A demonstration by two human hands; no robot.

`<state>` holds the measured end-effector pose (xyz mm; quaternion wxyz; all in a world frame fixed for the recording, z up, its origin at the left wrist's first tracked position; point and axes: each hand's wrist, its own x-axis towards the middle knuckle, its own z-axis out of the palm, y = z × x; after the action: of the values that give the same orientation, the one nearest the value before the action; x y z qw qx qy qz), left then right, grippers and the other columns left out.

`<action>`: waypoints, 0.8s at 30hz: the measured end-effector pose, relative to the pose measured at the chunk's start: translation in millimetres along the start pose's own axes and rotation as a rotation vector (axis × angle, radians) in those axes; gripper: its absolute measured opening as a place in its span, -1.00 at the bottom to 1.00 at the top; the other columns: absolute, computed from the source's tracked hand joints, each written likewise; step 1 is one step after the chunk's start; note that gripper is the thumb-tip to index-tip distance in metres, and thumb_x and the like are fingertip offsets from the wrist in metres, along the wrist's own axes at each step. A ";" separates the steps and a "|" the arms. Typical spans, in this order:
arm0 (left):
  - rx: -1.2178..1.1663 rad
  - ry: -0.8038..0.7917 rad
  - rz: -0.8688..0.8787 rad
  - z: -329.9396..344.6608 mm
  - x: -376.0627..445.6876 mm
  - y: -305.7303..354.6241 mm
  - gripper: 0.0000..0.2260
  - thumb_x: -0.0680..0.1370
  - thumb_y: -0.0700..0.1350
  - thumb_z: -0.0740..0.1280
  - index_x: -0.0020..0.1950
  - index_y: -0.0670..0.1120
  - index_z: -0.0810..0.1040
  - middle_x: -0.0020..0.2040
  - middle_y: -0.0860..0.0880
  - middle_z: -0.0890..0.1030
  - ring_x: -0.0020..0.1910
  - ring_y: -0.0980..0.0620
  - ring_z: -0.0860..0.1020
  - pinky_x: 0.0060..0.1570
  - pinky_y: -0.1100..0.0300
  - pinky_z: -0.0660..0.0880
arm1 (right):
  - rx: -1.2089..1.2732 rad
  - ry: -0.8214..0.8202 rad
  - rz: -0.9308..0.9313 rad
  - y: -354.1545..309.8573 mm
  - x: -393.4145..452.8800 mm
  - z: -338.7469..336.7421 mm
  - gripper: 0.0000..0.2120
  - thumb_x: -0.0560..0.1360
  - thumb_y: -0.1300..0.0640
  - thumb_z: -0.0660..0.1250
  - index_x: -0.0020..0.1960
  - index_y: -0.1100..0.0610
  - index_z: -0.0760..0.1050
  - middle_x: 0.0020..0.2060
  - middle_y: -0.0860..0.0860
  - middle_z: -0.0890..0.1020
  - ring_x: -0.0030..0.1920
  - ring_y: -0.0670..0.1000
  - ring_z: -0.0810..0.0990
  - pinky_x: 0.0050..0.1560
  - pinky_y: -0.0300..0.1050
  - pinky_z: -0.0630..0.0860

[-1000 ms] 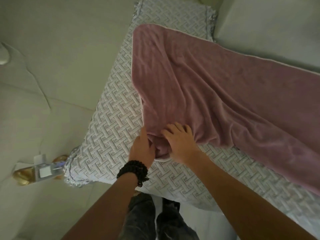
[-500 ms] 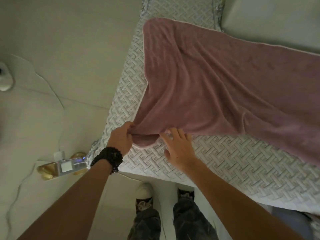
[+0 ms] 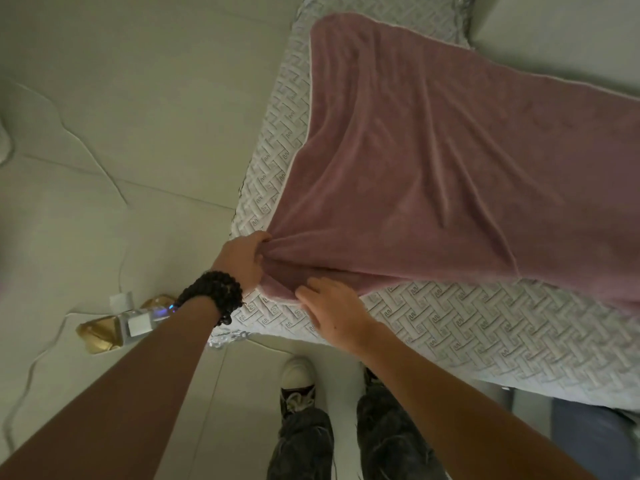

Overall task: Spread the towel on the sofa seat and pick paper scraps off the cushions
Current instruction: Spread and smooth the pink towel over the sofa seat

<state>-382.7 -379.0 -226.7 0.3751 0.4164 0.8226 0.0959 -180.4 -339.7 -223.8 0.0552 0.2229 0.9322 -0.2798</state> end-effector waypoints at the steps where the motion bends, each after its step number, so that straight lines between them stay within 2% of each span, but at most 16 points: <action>1: 0.027 -0.021 -0.005 2.8 -0.7 -0.6 -0.60 0.55 -0.35 0.17 0.35 -0.07 0.43 0.05 -0.17 0.60 -0.09 -0.08 0.57 -0.08 0.10 0.56 | 0.055 -0.073 -0.009 -3.2 0.1 3.7 -0.88 0.44 0.31 0.38 -0.03 0.22 0.52 -0.15 0.13 0.58 -0.20 0.16 0.59 -0.22 0.06 0.57; 3: 0.054 -0.050 -0.027 10.6 -3.0 -0.6 -0.58 0.53 -0.36 0.19 0.35 -0.06 0.37 0.01 -0.16 0.58 -0.10 -0.09 0.57 -0.09 0.05 0.56 | 0.108 -0.154 0.007 -3.4 2.6 11.2 -0.93 0.55 0.26 0.28 0.02 0.25 0.49 -0.09 0.15 0.55 -0.17 0.19 0.59 -0.18 0.12 0.58; 5: 0.156 -0.054 -0.053 17.4 -5.1 1.6 -0.57 0.54 -0.28 0.25 0.38 -0.02 0.30 0.09 -0.17 0.53 -0.01 -0.13 0.55 0.00 -0.03 0.55 | 0.158 -0.146 0.011 -1.3 0.3 16.7 -0.88 0.58 0.22 0.26 0.07 0.25 0.50 -0.04 0.15 0.56 -0.12 0.17 0.59 -0.12 0.12 0.58; 7: 0.371 0.055 -0.013 25.0 -8.2 5.1 -0.57 0.51 -0.18 0.31 0.35 0.01 0.31 0.16 -0.16 0.44 0.07 -0.17 0.47 0.03 -0.09 0.51 | 0.163 -0.087 0.009 6.2 -9.3 20.9 -0.77 0.55 0.15 0.31 0.18 0.20 0.52 0.05 0.11 0.60 0.00 0.09 0.58 0.02 0.01 0.56; 9: 0.436 0.219 0.141 30.8 -15.0 12.2 -0.68 0.41 -0.21 0.33 0.15 -0.07 0.43 0.04 -0.12 0.43 -0.02 -0.13 0.42 -0.07 -0.05 0.45 | 0.125 0.022 0.057 17.8 -22.6 19.3 -0.73 0.44 0.19 0.34 0.13 0.15 0.56 -0.02 0.07 0.63 -0.04 0.03 0.57 0.01 -0.07 0.52; 11: 0.366 0.272 0.394 40.7 -25.2 19.0 -0.84 0.35 -0.21 0.30 -0.10 -0.09 0.44 -0.13 -0.02 0.39 -0.16 -0.02 0.35 -0.14 0.03 0.45 | 0.119 0.130 0.152 34.2 -41.1 14.4 -0.83 0.33 0.29 0.32 -0.11 0.14 0.57 -0.24 0.03 0.60 -0.25 -0.02 0.50 -0.19 -0.13 0.51; 13: 0.336 0.125 0.586 57.7 -37.9 25.3 -0.94 0.39 -0.11 0.25 -0.18 -0.06 0.46 -0.21 0.04 0.39 -0.22 0.02 0.36 -0.10 -0.01 0.48 | 0.055 0.130 0.210 52.7 -63.5 10.4 -0.87 0.29 0.31 0.31 -0.22 0.13 0.54 -0.31 0.00 0.57 -0.32 -0.04 0.46 -0.24 -0.10 0.51; 14: 0.385 0.003 0.622 68.0 -42.6 29.6 -0.87 0.42 -0.01 0.24 -0.13 -0.04 0.49 -0.19 0.05 0.43 -0.20 0.01 0.41 -0.07 -0.02 0.46 | -0.011 0.103 0.236 61.4 -74.0 9.6 -0.85 0.29 0.28 0.34 -0.16 0.11 0.56 -0.25 0.00 0.60 -0.26 -0.01 0.50 -0.15 -0.05 0.55; 16: 0.584 -0.205 0.598 90.8 -48.1 39.1 -0.68 0.44 0.15 0.25 0.10 0.01 0.46 -0.02 0.01 0.47 -0.02 -0.04 0.45 0.04 -0.04 0.42 | -0.157 0.107 0.299 77.8 -88.0 9.5 -0.68 0.31 0.19 0.39 0.07 0.08 0.54 -0.03 0.02 0.58 -0.03 0.05 0.52 0.09 0.00 0.50; 18: 0.708 -0.200 0.516 109.5 -48.6 44.7 -0.56 0.42 0.04 0.36 0.25 0.04 0.35 0.11 -0.05 0.41 0.10 -0.10 0.41 0.10 -0.07 0.42 | -0.249 0.175 0.370 91.1 -90.6 5.9 -0.54 0.32 0.11 0.40 0.22 0.05 0.45 0.11 0.09 0.51 0.09 0.11 0.47 0.12 0.07 0.43; 20: 0.711 -0.074 0.445 120.8 -50.2 45.8 -0.46 0.37 -0.20 0.39 0.29 0.04 0.31 0.12 -0.08 0.40 0.10 -0.12 0.42 0.06 -0.04 0.47 | -0.302 0.221 0.380 99.5 -88.6 5.8 -0.51 0.34 0.06 0.39 0.26 0.02 0.42 0.18 0.14 0.48 0.16 0.15 0.44 0.16 0.14 0.39; 22: 0.667 0.039 0.457 121.4 -50.1 44.7 -0.49 0.33 -0.34 0.40 0.23 -0.04 0.42 0.05 -0.09 0.49 0.01 -0.11 0.49 -0.05 0.02 0.53 | -0.337 0.273 0.366 104.3 -81.0 5.1 -0.58 0.39 0.03 0.39 0.23 -0.01 0.46 0.20 0.14 0.49 0.19 0.15 0.42 0.21 0.19 0.37; 24: 0.539 0.121 0.490 116.5 -49.7 46.1 -0.68 0.34 -0.40 0.40 0.03 -0.13 0.55 -0.10 -0.09 0.57 -0.13 -0.10 0.54 -0.23 0.10 0.53 | -0.322 0.317 0.371 107.3 -75.9 2.9 -0.70 0.43 0.01 0.40 0.15 0.00 0.54 0.15 0.10 0.55 0.17 0.13 0.45 0.22 0.18 0.35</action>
<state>-254.7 -405.4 -259.9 0.1685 0.6785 0.7149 -0.0125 -64.7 -290.6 -262.2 -0.0063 0.4189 0.9049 -0.0752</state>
